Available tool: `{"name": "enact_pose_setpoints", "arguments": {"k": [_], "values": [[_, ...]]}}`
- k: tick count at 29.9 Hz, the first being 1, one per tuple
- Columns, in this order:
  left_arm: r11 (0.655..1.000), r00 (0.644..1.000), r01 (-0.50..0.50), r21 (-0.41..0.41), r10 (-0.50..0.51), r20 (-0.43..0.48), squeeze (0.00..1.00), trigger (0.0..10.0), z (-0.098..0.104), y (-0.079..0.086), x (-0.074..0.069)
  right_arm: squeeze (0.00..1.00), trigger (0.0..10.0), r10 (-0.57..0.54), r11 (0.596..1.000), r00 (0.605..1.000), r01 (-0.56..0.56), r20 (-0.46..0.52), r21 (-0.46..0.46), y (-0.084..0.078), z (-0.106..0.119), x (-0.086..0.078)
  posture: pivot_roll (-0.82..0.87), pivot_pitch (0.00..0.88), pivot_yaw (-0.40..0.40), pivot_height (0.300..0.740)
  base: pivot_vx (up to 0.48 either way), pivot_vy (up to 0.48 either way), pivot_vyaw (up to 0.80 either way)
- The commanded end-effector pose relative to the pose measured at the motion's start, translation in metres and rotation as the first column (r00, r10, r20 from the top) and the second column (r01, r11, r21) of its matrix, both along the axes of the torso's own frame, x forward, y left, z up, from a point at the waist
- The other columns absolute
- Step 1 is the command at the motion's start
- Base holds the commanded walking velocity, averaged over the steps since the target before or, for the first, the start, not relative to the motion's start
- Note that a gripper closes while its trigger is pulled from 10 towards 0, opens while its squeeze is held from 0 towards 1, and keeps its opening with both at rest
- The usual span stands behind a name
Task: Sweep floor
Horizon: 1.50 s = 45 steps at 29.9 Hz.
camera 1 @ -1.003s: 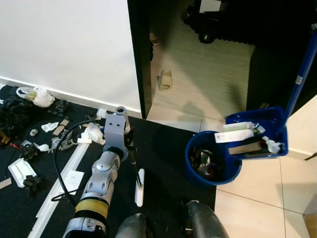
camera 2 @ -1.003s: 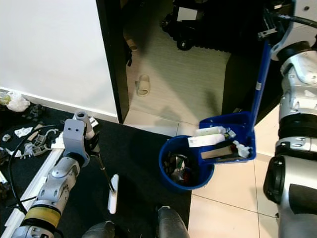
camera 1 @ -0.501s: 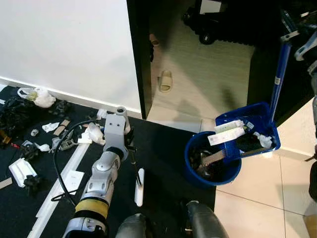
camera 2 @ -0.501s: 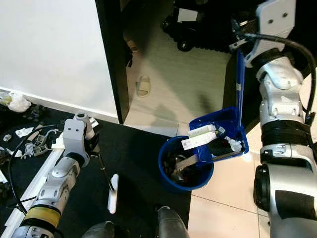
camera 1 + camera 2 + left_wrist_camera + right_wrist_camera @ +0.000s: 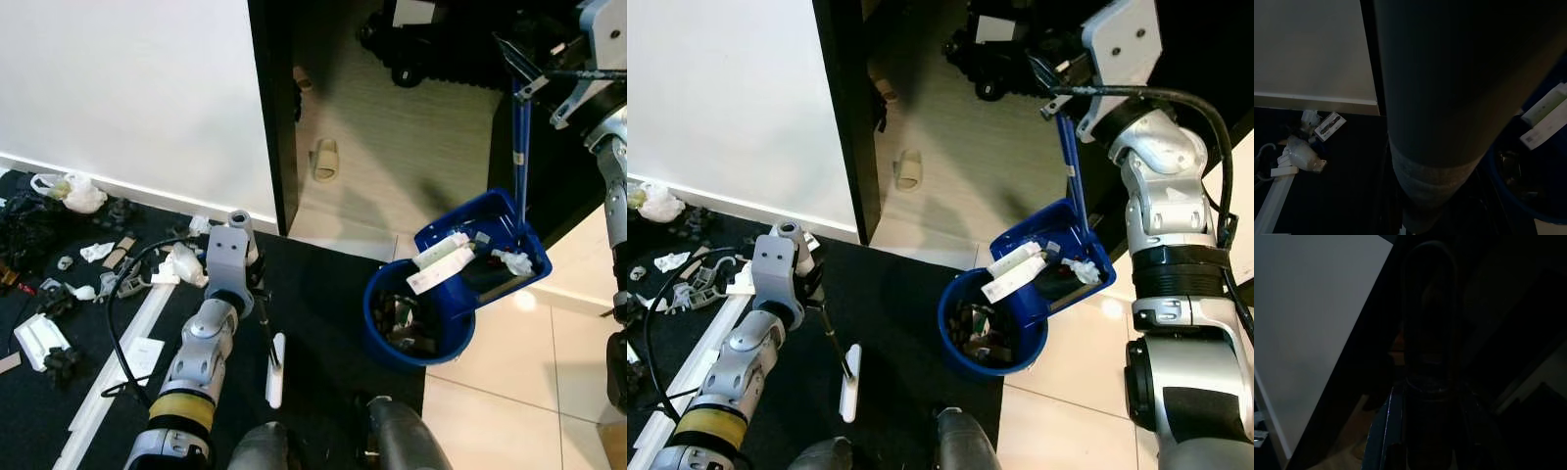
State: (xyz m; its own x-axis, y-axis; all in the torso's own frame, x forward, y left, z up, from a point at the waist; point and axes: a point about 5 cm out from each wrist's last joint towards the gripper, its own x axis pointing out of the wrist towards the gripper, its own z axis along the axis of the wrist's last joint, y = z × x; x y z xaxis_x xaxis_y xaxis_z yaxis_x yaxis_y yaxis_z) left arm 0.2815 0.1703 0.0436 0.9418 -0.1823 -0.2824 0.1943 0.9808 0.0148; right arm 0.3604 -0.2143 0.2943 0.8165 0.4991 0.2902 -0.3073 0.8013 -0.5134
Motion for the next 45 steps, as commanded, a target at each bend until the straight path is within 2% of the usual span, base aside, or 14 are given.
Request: {"name": "enact_pose_setpoints", "arguments": {"k": [1, 7, 13, 17, 21, 24, 31, 35, 38, 40, 42, 45], "values": [[1.000, 1.000, 0.011, -0.004, -0.011, -0.015, 0.00, 10.0, -0.002, -0.002, -0.001, 0.00, 10.0, 0.018, 1.000, 0.999, -0.019, -0.039, -0.020, 0.001, -0.006, -0.001, 0.02, 0.050, -0.050, 0.740, 0.000, 0.000, 0.00], [1.000, 1.000, 0.011, -0.005, -0.011, -0.014, 0.00, 10.0, -0.001, -0.002, 0.000, 0.00, 10.0, 0.055, 0.996, 0.996, -0.059, -0.068, -0.070, 0.003, -0.001, -0.006, 0.02, 0.050, -0.051, 0.740, 0.000, 0.000, 0.00], [1.000, 1.000, 0.013, -0.007, -0.013, -0.017, 0.00, 10.0, -0.001, -0.002, 0.000, 0.00, 10.0, 0.115, 0.987, 0.987, -0.126, -0.109, -0.103, 0.014, -0.001, -0.013, 0.01, 0.053, -0.050, 0.740, 0.000, 0.000, 0.00], [1.000, 1.000, 0.015, -0.009, -0.015, -0.017, 0.00, 10.0, -0.001, -0.003, 0.000, 0.00, 10.0, 0.160, 0.972, 0.977, -0.181, -0.140, -0.150, 0.023, -0.004, -0.018, 0.01, 0.053, -0.050, 0.740, 0.000, 0.000, 0.00], [1.000, 1.000, 0.016, -0.012, -0.017, -0.017, 0.00, 10.0, -0.001, -0.003, 0.001, 0.00, 10.0, 0.245, 0.931, 0.946, -0.290, -0.210, -0.219, 0.036, -0.009, -0.027, 0.01, 0.051, -0.050, 0.740, 0.000, 0.000, 0.00], [1.000, 1.000, 0.016, -0.012, -0.017, -0.018, 0.00, 10.0, -0.001, -0.003, 0.001, 0.00, 10.0, 0.270, 0.919, 0.935, -0.322, -0.230, -0.226, 0.040, -0.010, -0.031, 0.01, 0.051, -0.050, 0.740, 0.000, 0.000, 0.00], [1.000, 1.000, 0.020, -0.015, -0.021, -0.021, 0.00, 10.0, -0.001, -0.004, 0.002, 0.00, 10.0, 0.375, 0.889, 0.877, -0.432, -0.300, -0.153, 0.052, -0.009, -0.044, 0.01, 0.050, -0.047, 0.740, 0.000, 0.000, 0.00], [1.000, 0.999, 0.024, -0.014, -0.024, -0.023, 0.00, 10.0, -0.001, -0.005, 0.002, 0.00, 10.0, 0.387, 0.881, 0.857, -0.453, -0.342, -0.139, 0.053, -0.012, -0.048, 0.01, 0.050, -0.046, 0.740, 0.000, 0.000, 0.00], [1.000, 0.999, 0.025, -0.013, -0.025, -0.024, 0.00, 10.0, -0.001, -0.005, 0.002, 0.00, 10.0, 0.383, 0.883, 0.857, -0.449, -0.344, -0.137, 0.053, -0.013, -0.049, 0.01, 0.047, -0.045, 0.740, 0.000, 0.000, 0.00], [1.000, 0.999, 0.026, -0.013, -0.026, -0.024, 0.00, 10.0, -0.001, -0.005, 0.003, 0.00, 10.0, 0.362, 0.876, 0.857, -0.448, -0.366, -0.181, 0.052, -0.016, -0.049, 0.01, 0.045, -0.044, 0.740, 0.000, 0.000, 0.00], [1.000, 0.999, 0.025, -0.012, -0.025, -0.023, 0.00, 10.0, -0.001, -0.005, 0.003, 0.00, 10.0, 0.298, 0.888, 0.883, -0.396, -0.364, -0.235, 0.047, -0.019, -0.045, 0.01, 0.044, -0.043, 0.740, 0.000, 0.000, 0.00], [1.000, 0.999, 0.025, -0.012, -0.026, -0.023, 0.00, 10.0, -0.001, -0.005, 0.003, 0.00, 10.0, 0.294, 0.883, 0.880, -0.399, -0.373, -0.246, 0.046, -0.021, -0.045, 0.01, 0.042, -0.044, 0.740, 0.000, 0.000, 0.00]]}}
